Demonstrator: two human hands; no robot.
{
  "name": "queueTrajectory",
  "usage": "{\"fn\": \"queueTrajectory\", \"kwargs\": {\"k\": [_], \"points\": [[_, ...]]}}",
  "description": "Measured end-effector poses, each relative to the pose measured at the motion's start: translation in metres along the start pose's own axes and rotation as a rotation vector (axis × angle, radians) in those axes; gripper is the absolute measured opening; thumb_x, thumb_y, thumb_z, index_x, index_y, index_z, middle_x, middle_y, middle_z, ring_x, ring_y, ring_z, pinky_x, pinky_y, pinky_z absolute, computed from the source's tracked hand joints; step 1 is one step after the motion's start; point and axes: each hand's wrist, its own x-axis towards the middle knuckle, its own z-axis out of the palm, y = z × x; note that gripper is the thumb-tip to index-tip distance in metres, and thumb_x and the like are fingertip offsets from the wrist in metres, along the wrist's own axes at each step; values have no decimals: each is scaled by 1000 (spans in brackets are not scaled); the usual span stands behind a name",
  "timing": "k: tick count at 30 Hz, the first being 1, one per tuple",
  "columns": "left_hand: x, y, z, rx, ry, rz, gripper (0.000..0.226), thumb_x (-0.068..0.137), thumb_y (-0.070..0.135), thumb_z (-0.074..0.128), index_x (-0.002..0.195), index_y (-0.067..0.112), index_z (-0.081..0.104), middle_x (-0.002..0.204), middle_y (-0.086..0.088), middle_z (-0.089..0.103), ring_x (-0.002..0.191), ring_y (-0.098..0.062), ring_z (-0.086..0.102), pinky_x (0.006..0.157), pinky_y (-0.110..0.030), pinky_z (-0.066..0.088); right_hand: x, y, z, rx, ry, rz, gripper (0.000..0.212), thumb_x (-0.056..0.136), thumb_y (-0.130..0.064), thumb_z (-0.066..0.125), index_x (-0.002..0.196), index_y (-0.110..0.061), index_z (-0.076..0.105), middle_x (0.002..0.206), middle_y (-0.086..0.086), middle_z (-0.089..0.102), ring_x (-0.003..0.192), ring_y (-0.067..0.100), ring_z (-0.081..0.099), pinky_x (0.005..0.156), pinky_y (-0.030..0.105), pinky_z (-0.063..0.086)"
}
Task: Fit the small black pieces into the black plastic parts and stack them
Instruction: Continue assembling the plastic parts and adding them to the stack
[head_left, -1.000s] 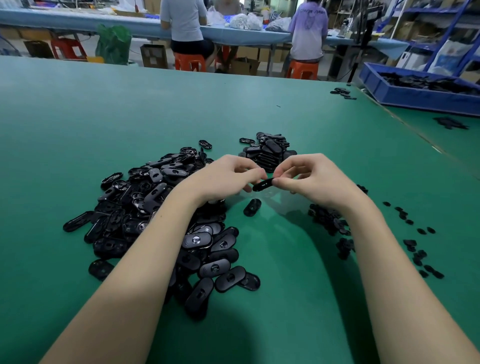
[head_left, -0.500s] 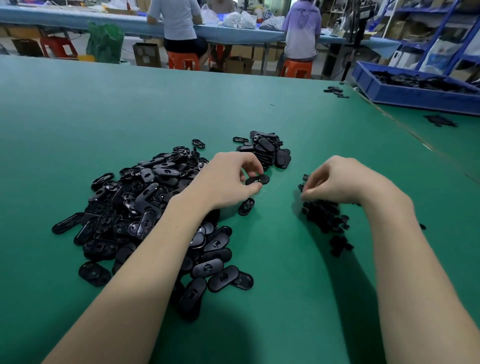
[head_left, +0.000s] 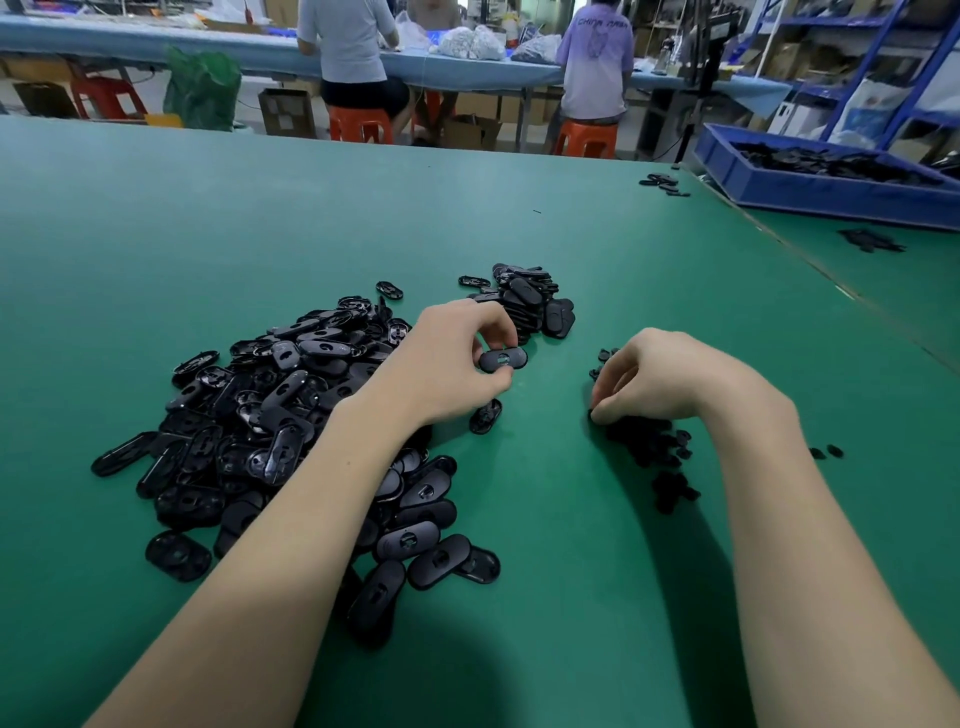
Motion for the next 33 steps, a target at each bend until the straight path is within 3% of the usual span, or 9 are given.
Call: {"fn": "queueTrajectory", "kwargs": {"k": [4,9,12,15,18,22,25,30,33], "points": [[1,0,-2,-117,2,-132,20,77,13,72,88,27,63,82,7,70,73,-12,63,64,-4,38,2,-5,5,-21,40,-31,7,68,-39,79,69,-44,74,88,-15,74,92,13,69,81,31,56],[3,-2,-4,-275,-89,-225,31,87,15,68,105,41,66,90,4,65,61,-9,53,66,-20,48,4,-6,7,46,77,-71,1,71,-37,73,72,-37,73,86,-14,74,90,15,68,83,33,57],[3,1,-1,-355,-65,-269,20,87,17,71,96,34,74,93,-5,66,64,-18,60,77,-32,57,5,-8,6,191,126,-128,3,74,-32,73,76,-30,72,78,-16,73,79,7,67,73,28,53],[4,4,-1,-476,-42,-333,16,90,15,69,100,25,76,80,1,68,66,-15,64,74,-28,59,4,-11,5,366,157,-210,5,78,-26,76,78,-29,72,68,-19,70,55,-4,55,59,21,42],[5,3,-4,-575,-45,-351,26,96,5,56,110,18,74,88,-8,72,71,-9,66,68,-23,57,3,-14,5,503,151,-264,6,79,-23,78,79,-28,77,68,-16,70,55,-1,52,59,19,42],[3,2,-6,-554,3,-326,32,90,-4,55,105,18,73,84,-5,72,73,-10,69,66,-22,55,5,-18,8,592,163,-273,3,83,-30,77,81,-32,79,75,-12,73,64,3,57,65,22,46],[3,2,-6,-477,12,-319,28,88,-1,61,98,23,71,81,0,74,74,-11,71,68,-26,55,7,-19,9,644,167,-265,6,85,-26,77,87,-31,78,81,-15,76,65,0,59,62,16,45],[1,2,-3,-289,38,-229,20,85,11,72,96,26,68,84,6,74,70,-7,68,63,-7,44,5,-23,12,721,191,-253,6,86,-25,79,84,-30,80,82,-11,77,73,2,63,65,20,43],[0,5,-3,-264,38,-185,20,83,11,75,93,25,66,85,5,75,69,-8,68,65,-4,43,5,-26,14,734,208,-202,7,85,-26,79,84,-33,80,85,-7,78,69,2,61,61,18,42]]}}
